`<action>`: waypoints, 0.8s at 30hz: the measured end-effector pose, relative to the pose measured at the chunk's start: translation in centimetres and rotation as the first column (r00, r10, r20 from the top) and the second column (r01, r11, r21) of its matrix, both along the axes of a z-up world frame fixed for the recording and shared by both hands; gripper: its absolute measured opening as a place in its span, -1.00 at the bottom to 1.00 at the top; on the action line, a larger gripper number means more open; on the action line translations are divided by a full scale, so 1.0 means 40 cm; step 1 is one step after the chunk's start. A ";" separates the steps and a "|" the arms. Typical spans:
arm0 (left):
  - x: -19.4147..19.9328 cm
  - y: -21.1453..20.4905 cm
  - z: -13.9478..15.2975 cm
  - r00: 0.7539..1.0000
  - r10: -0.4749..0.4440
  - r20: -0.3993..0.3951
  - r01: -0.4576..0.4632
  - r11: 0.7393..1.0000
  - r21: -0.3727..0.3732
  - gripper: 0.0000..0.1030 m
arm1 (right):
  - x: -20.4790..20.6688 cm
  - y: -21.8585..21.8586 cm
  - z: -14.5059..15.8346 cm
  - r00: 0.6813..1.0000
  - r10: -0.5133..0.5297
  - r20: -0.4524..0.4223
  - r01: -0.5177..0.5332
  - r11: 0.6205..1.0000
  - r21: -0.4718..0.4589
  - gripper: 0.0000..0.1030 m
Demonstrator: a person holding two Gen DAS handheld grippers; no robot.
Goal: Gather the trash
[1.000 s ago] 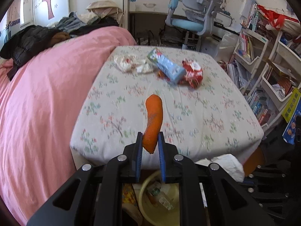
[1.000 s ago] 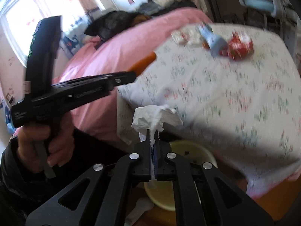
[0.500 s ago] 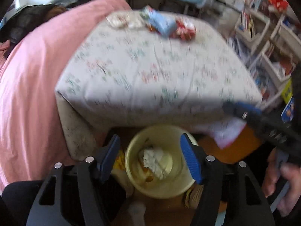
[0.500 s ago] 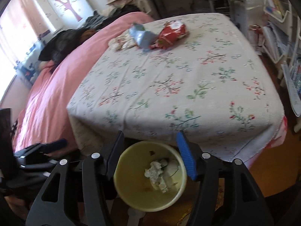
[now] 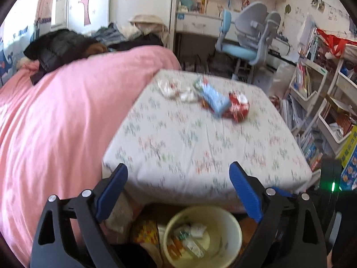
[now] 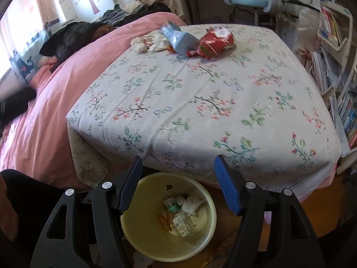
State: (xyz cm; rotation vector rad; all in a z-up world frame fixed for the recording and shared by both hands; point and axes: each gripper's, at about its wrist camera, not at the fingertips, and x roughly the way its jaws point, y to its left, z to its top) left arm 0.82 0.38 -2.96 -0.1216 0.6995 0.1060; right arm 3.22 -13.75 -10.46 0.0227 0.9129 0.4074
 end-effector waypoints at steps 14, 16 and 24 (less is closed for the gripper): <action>0.112 0.096 0.020 0.995 0.090 -0.033 -0.092 0.995 -0.042 0.84 | 0.003 0.096 -0.013 0.997 0.043 0.056 -0.039 0.997 -0.072 0.29; 0.103 0.097 0.023 0.996 0.086 -0.032 -0.087 0.996 -0.035 0.85 | 0.005 0.111 -0.021 0.997 0.050 0.052 -0.046 0.996 -0.076 0.29; 0.089 0.088 0.030 0.998 0.052 -0.020 -0.052 0.999 -0.015 0.84 | -0.006 0.161 -0.042 0.994 0.096 0.049 -0.090 0.989 -0.119 0.29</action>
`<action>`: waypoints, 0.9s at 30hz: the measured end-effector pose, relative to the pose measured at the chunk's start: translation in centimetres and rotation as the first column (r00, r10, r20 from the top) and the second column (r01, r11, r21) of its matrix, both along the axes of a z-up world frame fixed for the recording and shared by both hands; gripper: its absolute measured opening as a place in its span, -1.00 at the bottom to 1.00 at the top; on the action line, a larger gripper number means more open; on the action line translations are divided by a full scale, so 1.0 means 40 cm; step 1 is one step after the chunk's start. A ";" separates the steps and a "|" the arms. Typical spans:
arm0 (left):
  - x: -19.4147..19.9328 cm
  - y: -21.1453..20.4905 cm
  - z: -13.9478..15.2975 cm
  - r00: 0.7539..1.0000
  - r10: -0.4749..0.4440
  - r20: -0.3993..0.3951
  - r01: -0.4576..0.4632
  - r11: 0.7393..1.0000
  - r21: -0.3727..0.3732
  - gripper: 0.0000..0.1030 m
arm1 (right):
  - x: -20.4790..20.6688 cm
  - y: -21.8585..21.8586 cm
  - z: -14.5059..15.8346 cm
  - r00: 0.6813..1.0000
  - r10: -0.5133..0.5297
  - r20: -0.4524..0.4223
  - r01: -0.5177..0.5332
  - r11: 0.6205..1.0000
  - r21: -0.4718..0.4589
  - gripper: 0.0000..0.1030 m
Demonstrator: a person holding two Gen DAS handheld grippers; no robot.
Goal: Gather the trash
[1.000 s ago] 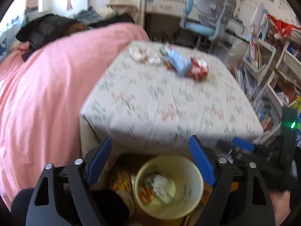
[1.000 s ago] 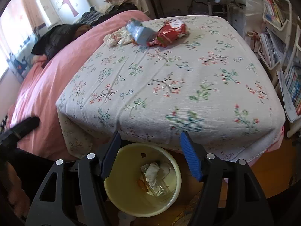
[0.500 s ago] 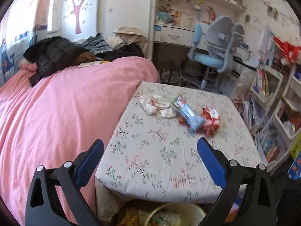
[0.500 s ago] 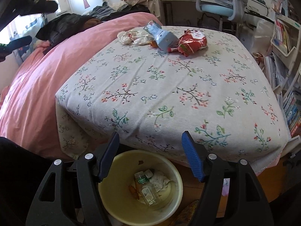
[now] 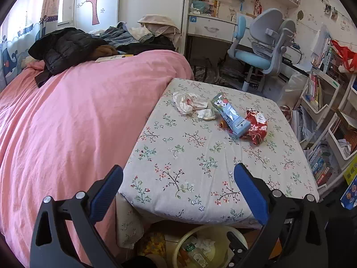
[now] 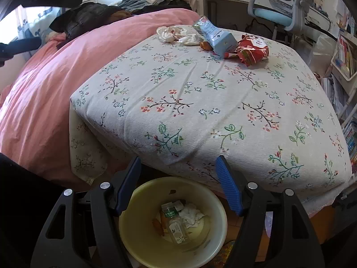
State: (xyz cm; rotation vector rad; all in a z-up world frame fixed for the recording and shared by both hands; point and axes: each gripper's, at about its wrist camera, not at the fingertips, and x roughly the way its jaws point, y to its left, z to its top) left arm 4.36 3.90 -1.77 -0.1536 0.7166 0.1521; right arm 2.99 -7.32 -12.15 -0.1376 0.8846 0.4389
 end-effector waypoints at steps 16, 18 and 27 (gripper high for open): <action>0.008 -0.005 -0.015 0.999 -0.008 -0.048 0.008 1.000 0.015 0.85 | -0.001 0.017 -0.015 1.000 0.007 -0.012 -0.008 1.000 -0.017 0.30; 0.008 -0.007 -0.017 0.999 -0.010 -0.051 0.011 1.000 0.020 0.85 | -0.002 0.017 -0.016 1.000 0.007 -0.013 -0.007 1.000 -0.017 0.30; 0.010 -0.016 -0.021 0.998 -0.019 -0.067 0.022 0.999 0.038 0.85 | -0.001 0.017 -0.016 1.000 0.007 -0.011 -0.007 1.000 -0.018 0.30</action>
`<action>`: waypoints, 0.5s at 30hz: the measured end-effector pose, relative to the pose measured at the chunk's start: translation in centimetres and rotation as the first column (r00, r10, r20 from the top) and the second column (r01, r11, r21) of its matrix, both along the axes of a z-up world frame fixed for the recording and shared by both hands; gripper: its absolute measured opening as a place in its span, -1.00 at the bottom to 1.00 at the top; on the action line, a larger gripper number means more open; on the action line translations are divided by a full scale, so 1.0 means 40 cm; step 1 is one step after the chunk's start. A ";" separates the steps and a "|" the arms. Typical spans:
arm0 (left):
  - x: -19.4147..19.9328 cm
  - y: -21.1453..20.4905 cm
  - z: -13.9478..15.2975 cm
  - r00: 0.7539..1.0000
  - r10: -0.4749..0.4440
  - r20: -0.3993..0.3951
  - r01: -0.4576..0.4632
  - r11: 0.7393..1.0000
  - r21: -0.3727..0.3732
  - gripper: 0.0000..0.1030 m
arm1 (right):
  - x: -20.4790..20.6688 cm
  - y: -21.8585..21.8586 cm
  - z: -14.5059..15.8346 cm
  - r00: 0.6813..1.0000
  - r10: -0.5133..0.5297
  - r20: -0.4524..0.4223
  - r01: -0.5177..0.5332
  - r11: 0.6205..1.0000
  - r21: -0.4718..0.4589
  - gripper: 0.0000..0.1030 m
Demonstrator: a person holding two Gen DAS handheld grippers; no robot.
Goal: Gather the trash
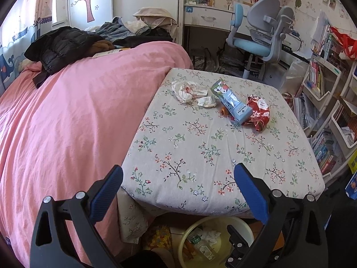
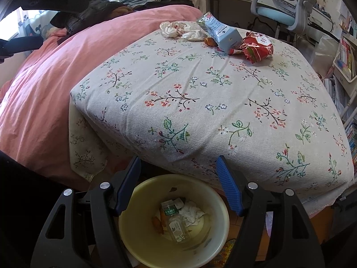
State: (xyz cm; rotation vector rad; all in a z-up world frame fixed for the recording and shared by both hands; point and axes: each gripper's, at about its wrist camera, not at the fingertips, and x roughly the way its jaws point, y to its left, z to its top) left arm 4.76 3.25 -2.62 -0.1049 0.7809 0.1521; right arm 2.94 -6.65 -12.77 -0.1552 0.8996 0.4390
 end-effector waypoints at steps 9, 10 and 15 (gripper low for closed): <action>-0.001 -0.002 -0.004 1.000 -0.006 -0.007 0.006 1.000 0.006 0.85 | -0.004 0.007 -0.002 1.000 0.006 -0.002 -0.006 1.000 -0.005 0.30; 0.000 -0.003 -0.004 1.000 -0.007 -0.008 0.007 1.000 0.008 0.85 | -0.004 0.008 -0.002 1.000 0.006 -0.003 -0.006 1.000 -0.005 0.30; 0.002 -0.008 -0.009 1.000 -0.013 -0.016 0.013 1.000 0.017 0.85 | -0.005 0.009 -0.005 1.000 0.009 -0.006 -0.009 1.000 -0.005 0.30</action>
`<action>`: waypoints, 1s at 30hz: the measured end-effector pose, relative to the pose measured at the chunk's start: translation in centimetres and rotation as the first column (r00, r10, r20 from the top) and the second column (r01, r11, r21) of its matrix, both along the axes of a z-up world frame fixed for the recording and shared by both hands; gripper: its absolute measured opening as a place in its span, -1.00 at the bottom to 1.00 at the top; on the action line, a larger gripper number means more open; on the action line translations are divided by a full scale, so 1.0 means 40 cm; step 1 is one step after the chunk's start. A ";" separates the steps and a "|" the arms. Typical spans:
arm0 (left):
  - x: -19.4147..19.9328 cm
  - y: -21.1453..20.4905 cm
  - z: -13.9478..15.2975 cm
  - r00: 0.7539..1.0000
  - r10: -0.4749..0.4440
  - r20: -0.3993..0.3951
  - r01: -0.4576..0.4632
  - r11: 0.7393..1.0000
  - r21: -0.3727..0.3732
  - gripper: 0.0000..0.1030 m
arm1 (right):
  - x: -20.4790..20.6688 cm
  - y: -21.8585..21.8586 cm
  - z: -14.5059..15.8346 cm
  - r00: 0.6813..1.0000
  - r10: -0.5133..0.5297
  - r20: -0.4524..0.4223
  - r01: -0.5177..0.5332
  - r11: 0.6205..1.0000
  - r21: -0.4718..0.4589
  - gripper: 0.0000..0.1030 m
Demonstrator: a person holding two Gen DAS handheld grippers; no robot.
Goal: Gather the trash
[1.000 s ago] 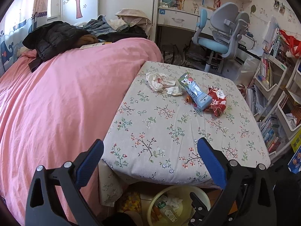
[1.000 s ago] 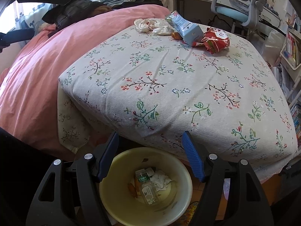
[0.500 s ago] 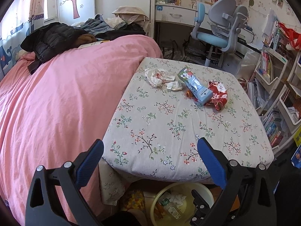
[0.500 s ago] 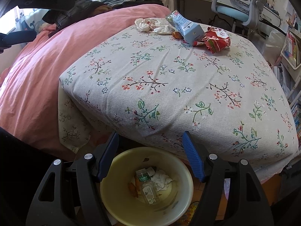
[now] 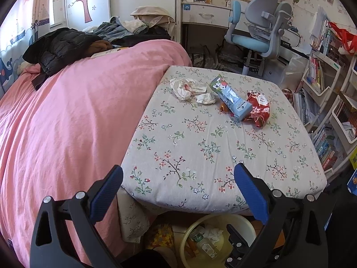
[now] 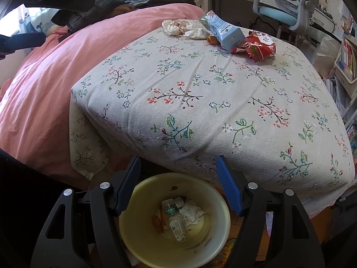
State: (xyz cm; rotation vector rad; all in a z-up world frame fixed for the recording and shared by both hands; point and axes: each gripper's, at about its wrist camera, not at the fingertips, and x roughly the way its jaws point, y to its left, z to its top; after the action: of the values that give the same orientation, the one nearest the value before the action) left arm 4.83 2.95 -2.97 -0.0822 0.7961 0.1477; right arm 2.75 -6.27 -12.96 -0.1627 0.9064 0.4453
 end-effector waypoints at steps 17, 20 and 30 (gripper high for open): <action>0.009 0.003 -0.017 0.999 0.021 -0.027 -0.021 0.999 0.027 0.85 | -0.007 -0.014 0.015 1.000 -0.006 0.014 0.005 1.000 0.022 0.30; 0.010 0.009 -0.018 0.999 0.033 -0.028 -0.032 0.999 0.027 0.85 | -0.006 -0.021 0.026 1.000 -0.008 0.024 0.007 0.999 0.032 0.30; 0.038 0.062 -0.020 0.994 0.106 -0.037 -0.107 0.994 -0.028 0.85 | 0.039 -0.064 0.130 0.997 -0.050 0.059 0.042 0.991 0.126 0.30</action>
State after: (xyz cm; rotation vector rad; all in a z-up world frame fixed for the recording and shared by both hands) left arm 6.36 5.42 -3.77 -0.1507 0.8300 0.2386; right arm 4.30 -8.81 -7.77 -0.0415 0.8171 0.4498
